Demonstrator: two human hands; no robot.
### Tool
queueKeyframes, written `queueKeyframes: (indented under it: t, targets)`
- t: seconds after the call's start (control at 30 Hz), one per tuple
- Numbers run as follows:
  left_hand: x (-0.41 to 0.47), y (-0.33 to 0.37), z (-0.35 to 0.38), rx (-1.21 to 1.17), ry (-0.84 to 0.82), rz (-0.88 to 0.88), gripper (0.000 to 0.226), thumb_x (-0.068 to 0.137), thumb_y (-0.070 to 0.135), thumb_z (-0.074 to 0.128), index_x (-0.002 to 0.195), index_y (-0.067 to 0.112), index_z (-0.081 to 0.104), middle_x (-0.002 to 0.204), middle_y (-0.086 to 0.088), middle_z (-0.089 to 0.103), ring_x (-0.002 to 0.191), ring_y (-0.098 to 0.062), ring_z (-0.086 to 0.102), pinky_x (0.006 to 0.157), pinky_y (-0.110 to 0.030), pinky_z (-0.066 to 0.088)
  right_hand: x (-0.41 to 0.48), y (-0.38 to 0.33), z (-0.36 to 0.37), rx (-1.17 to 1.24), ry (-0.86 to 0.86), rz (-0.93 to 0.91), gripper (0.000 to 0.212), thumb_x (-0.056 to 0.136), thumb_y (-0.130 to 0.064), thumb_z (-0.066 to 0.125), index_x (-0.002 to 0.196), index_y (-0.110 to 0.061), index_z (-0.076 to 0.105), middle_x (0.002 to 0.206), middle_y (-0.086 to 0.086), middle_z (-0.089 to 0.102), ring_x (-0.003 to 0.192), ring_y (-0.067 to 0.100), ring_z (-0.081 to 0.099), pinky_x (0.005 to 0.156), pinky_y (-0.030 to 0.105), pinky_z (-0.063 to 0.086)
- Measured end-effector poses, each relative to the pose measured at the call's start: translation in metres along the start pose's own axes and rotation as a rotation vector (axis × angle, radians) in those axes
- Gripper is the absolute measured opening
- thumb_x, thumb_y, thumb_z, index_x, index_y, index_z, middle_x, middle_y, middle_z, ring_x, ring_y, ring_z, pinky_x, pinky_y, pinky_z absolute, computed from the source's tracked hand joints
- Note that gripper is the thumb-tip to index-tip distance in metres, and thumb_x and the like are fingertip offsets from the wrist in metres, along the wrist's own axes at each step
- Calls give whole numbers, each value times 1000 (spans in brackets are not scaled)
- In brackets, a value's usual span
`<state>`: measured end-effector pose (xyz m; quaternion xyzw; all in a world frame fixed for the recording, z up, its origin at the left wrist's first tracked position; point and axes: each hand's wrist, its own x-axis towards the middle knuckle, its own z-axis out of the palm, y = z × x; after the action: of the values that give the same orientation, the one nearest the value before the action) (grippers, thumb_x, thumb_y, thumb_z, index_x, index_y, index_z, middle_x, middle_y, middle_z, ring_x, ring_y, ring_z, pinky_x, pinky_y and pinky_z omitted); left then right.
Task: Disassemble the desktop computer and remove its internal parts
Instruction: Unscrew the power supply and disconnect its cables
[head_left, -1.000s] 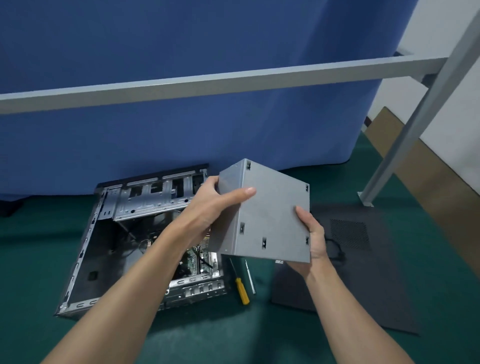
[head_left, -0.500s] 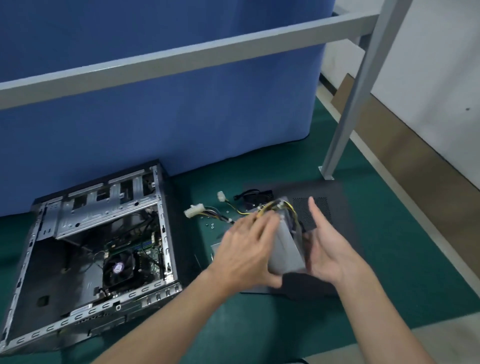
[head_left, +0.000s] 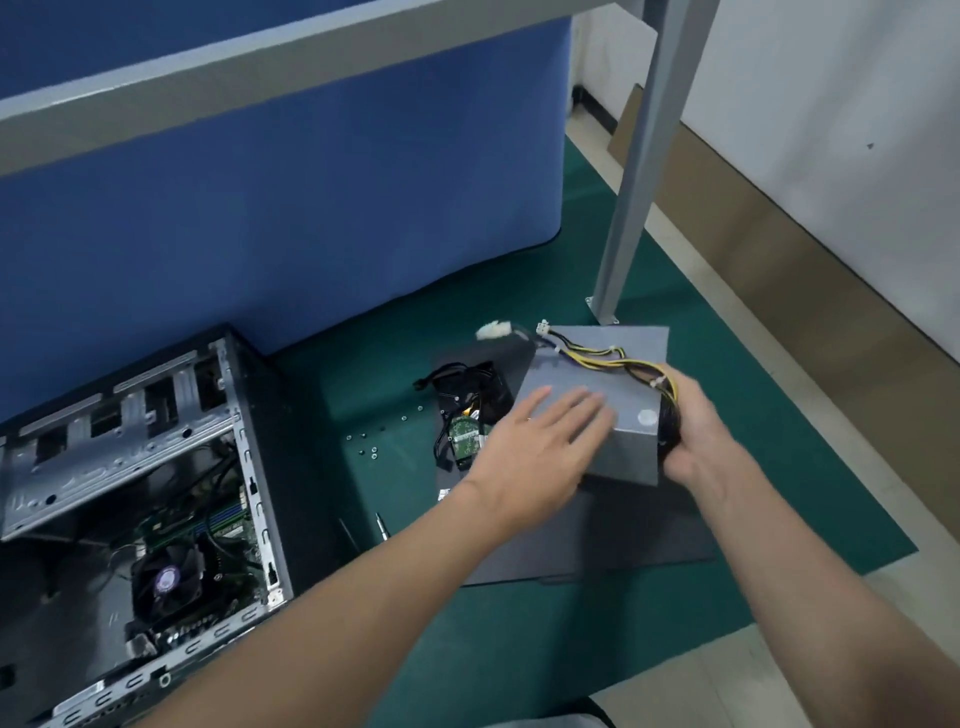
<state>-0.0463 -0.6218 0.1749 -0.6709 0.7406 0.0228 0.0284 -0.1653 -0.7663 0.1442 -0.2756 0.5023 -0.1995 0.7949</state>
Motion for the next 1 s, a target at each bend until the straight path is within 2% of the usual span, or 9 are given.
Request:
queueKeyframes:
  t: [0.07,0.13,0.2,0.27,0.4,0.47,0.63,0.83,1.0]
  targets:
    - [1,-16,14,-119,-155,-84,74,94,30,51,154,13,11,161,-4,13,147,-18,14,119,-36,11,21,-16,-6,-52,91,-57,37,72,-21,71,107,-10,68,101,16,71,82,30,70,67,39,58]
    - [-2,-33,29,-200,-304,-152,80,95,31,49,155,15,-2,163,0,0,149,-17,5,120,-35,9,41,-28,-12,-122,109,-72,36,73,-20,71,108,-10,68,103,16,70,84,30,69,74,41,58]
    - [-6,-48,43,-256,-407,-224,82,96,34,49,154,17,-5,162,3,-5,149,-17,0,120,-36,9,59,-39,-17,-204,98,-82,37,72,-21,71,108,-11,66,102,17,69,83,30,68,76,41,56]
    - [-11,-60,58,-311,-477,-298,82,96,37,50,155,18,-5,162,2,-7,149,-18,-4,121,-38,8,74,-47,-19,-298,64,-85,40,71,-24,70,108,-12,64,97,16,68,78,28,68,72,39,56]
    - [-14,-73,86,-410,-588,-394,82,97,42,48,154,20,-7,161,0,-13,148,-22,-11,120,-42,8,101,-51,-19,-371,33,-92,14,78,-22,66,91,-17,64,84,11,68,68,25,68,62,32,56]
    - [-13,-77,96,-463,-648,-419,81,98,45,45,154,23,-10,161,0,-17,148,-22,-13,119,-42,6,111,-44,-20,-376,19,-51,13,78,-23,65,89,-17,64,79,8,68,65,23,68,57,29,55]
    - [-12,-79,112,-573,-671,-451,80,99,45,44,154,23,-11,157,1,-29,147,-19,-15,119,-41,6,121,-24,-28,-318,-46,72,11,76,-26,63,76,-18,69,76,6,69,67,22,68,60,29,54]
    - [-18,-83,116,-567,-640,-439,78,99,41,47,154,25,-5,157,3,-28,149,-17,-6,118,-35,12,128,-18,-27,-281,-63,121,24,77,-21,68,100,-14,67,88,10,71,75,25,70,62,31,57]
    - [-17,-82,116,-584,-636,-444,79,98,39,48,154,24,-6,156,3,-29,148,-16,-9,117,-32,9,131,-19,-28,-239,-71,89,22,83,-16,63,104,-15,70,96,10,72,82,24,71,65,32,57]
